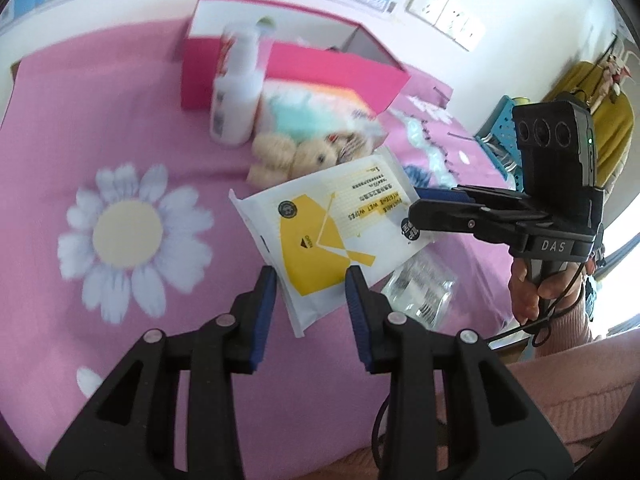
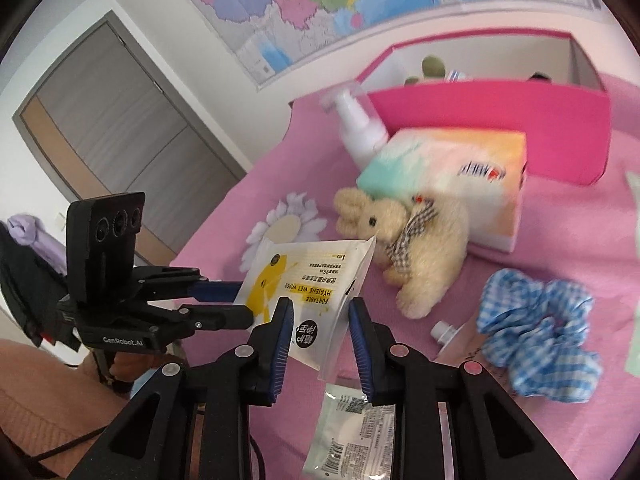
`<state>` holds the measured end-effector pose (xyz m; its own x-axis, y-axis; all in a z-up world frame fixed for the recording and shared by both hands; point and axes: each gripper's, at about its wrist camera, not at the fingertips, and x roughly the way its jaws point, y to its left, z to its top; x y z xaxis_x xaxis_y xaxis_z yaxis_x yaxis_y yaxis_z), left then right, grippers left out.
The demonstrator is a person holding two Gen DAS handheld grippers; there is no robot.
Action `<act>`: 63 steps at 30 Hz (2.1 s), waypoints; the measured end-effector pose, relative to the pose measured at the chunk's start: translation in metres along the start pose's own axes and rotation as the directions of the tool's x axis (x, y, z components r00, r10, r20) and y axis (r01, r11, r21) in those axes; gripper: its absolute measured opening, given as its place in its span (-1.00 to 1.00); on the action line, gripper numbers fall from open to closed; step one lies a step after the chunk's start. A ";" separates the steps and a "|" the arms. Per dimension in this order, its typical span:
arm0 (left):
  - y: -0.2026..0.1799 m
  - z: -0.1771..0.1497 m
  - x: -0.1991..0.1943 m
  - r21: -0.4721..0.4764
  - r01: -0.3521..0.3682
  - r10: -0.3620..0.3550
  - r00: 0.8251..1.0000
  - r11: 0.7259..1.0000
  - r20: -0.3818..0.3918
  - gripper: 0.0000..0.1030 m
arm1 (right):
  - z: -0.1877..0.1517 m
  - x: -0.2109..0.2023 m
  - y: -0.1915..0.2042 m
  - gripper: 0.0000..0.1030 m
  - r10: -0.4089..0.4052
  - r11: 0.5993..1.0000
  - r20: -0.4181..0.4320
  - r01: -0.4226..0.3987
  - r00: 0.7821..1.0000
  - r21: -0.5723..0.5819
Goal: Organize soft objects
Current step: 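Grasp the wet wipes pack with the right gripper and lift, then carry the wipes pack over the pink box and open the right gripper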
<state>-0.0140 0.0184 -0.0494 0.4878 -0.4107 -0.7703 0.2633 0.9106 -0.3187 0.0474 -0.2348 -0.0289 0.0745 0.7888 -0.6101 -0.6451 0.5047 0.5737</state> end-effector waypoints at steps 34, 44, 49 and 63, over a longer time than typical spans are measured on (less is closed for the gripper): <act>-0.047 0.171 0.027 0.183 -0.033 0.007 0.990 0.983 0.142 -0.27 | 0.108 -0.077 -0.065 -0.44 -0.164 0.986 0.263 0.149 0.951 0.075; -0.047 0.210 0.059 0.166 -0.070 0.053 0.993 0.984 0.104 -0.27 | 0.142 -0.072 -0.098 -0.44 -0.198 0.978 0.266 0.171 0.944 0.119; -0.041 0.226 0.074 0.131 -0.069 0.060 0.995 0.989 0.073 -0.27 | 0.155 -0.064 -0.114 -0.44 -0.225 0.970 0.252 0.194 0.941 0.143; -0.031 0.258 0.120 0.073 -0.124 0.125 0.992 0.990 -0.009 -0.27 | 0.185 -0.039 -0.152 -0.39 -0.309 0.940 0.200 0.267 0.930 0.211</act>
<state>0.2509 -0.0710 0.0100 0.5094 -0.2933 -0.8090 0.2608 0.9485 -0.1796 0.2837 -0.2772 0.0090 0.4208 0.6474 -0.6355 -0.4261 0.7595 0.4916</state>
